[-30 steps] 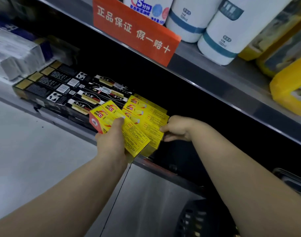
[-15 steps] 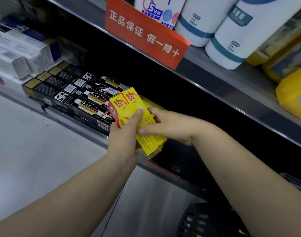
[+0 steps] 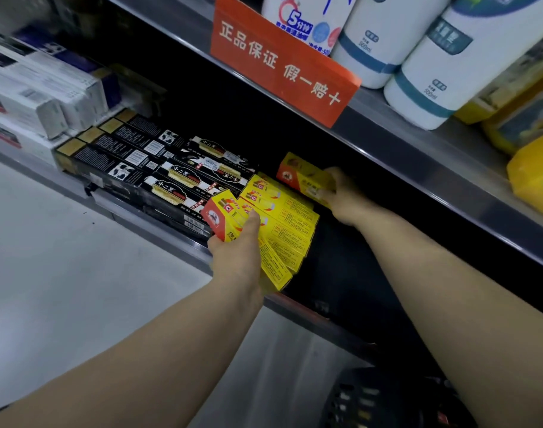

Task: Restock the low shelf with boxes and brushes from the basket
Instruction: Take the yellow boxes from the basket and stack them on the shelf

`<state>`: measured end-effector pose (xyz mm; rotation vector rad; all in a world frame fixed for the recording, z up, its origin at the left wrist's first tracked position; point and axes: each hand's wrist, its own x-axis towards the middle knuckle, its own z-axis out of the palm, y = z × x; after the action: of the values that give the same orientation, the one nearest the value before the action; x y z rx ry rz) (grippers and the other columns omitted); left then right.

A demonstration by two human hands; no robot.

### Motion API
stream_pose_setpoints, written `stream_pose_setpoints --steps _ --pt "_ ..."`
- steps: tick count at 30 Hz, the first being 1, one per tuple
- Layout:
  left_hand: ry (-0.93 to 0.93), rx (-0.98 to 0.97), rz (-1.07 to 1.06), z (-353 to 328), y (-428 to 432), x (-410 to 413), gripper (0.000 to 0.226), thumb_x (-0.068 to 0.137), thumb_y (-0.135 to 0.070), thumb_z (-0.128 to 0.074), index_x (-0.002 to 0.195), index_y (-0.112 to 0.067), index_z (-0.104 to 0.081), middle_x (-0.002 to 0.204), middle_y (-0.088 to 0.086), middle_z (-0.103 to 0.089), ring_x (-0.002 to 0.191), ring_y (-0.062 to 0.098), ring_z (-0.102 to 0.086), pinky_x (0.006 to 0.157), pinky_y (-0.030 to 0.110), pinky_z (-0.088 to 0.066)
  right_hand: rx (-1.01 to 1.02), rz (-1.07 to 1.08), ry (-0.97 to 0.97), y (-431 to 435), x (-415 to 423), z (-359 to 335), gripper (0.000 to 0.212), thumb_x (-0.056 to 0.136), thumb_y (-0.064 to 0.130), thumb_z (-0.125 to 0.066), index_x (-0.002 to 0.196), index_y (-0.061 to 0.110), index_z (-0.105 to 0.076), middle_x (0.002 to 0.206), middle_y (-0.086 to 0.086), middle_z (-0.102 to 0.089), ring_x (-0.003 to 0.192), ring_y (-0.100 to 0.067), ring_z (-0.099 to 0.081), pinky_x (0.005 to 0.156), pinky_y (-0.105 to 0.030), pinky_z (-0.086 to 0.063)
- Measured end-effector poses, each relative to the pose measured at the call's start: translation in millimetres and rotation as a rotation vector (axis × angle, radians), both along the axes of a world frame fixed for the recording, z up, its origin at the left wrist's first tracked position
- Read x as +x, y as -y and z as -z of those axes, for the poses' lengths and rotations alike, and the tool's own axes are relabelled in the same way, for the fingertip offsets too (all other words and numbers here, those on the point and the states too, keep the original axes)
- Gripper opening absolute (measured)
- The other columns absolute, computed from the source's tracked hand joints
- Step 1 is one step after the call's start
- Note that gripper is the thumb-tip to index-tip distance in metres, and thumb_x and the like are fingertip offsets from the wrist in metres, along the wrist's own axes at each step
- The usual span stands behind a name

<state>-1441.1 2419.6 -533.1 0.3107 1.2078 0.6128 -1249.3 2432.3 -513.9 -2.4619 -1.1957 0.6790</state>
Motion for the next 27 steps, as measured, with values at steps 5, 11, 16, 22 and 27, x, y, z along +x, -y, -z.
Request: stream_pose_setpoints --steps 5,11,16,22,27 --pt "0.055 -0.01 0.049 2 -4 0 0.071 0.082 -0.046 -0.065 0.141 -0.022 -0.035 0.137 0.005 -0.052 0.123 0.031 -0.051 0.09 0.053 -0.051 -0.174 -0.106 -0.04 -16 -10 34 0.047 0.1 0.024 -0.04 0.145 0.017 -0.029 0.14 -0.012 -0.045 0.121 -0.026 -0.048 0.098 -0.03 -0.04" --pt "0.061 -0.022 0.055 2 -3 2 0.073 0.081 -0.044 -0.067 0.142 -0.021 -0.034 0.138 0.007 -0.051 0.124 0.032 -0.05 0.101 0.054 -0.042 -0.313 -0.197 0.083 -17 -8 29 0.052 0.101 0.026 -0.037 0.149 0.024 -0.018 0.151 -0.013 -0.025 0.135 -0.032 -0.032 0.11 -0.039 -0.031" --pt "0.03 0.02 0.031 -4 -7 3 0.055 0.081 -0.046 -0.067 0.127 -0.023 -0.049 0.12 0.002 -0.061 0.106 0.024 -0.06 0.067 0.035 -0.056 -0.114 -0.303 -0.236 10 -45 -17 0.042 0.09 0.019 -0.054 0.131 0.027 -0.045 0.136 -0.005 -0.046 0.117 -0.014 -0.048 0.095 -0.028 -0.042" --pt "0.163 0.161 0.113 -19 0 5 0.025 0.08 -0.041 -0.069 0.097 -0.024 -0.065 0.07 -0.011 -0.073 0.056 0.0 -0.067 0.039 0.013 -0.046 -0.098 -0.409 -0.195 48 -84 -40 0.062 0.08 0.026 -0.066 0.132 0.019 -0.033 0.104 0.0 -0.058 0.088 -0.015 -0.06 0.072 -0.03 -0.05" --pt "-0.131 0.463 0.445 -23 -1 -1 0.056 0.081 -0.038 -0.069 0.127 -0.021 -0.044 0.107 -0.007 -0.057 0.081 -0.001 -0.059 0.052 0.013 -0.043 0.03 -0.16 -0.074 39 -59 -39 0.034 0.089 0.026 -0.059 0.116 0.014 -0.043 0.096 0.0 -0.061 0.084 -0.016 -0.058 0.063 -0.024 -0.043"
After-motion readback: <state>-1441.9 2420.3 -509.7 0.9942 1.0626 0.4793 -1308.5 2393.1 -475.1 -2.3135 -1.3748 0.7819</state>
